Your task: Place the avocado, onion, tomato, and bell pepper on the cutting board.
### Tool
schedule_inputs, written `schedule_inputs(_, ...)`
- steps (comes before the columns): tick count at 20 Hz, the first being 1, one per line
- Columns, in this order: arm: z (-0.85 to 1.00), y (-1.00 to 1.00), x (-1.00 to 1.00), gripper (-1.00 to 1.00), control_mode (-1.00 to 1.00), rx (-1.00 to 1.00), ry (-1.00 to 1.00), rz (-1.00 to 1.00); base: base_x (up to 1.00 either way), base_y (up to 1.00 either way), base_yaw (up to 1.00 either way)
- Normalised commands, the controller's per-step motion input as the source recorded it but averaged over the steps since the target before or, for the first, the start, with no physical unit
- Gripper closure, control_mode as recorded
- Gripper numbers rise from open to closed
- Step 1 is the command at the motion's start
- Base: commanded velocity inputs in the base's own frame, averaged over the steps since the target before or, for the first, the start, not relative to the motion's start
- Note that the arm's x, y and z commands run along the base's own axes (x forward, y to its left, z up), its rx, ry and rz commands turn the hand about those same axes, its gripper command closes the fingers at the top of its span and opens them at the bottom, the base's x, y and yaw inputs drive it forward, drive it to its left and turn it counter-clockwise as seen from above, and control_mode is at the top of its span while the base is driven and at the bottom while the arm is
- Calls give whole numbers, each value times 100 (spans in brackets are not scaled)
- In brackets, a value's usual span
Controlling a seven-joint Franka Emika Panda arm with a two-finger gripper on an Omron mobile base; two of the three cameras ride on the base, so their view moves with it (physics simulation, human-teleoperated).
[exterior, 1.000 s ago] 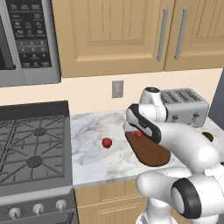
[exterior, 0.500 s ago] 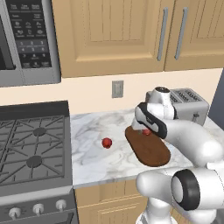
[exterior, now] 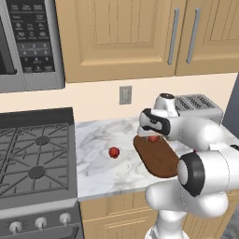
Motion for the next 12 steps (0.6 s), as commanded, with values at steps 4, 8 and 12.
schedule_inputs(4,-37,0,23,100,-100,0,7,0,0,0,0)
schedule_inputs(8,-38,0,21,100,-100,0,6,0,0,0,0)
schedule_inputs(12,-35,0,8,100,-100,0,1,0,0,0,0)
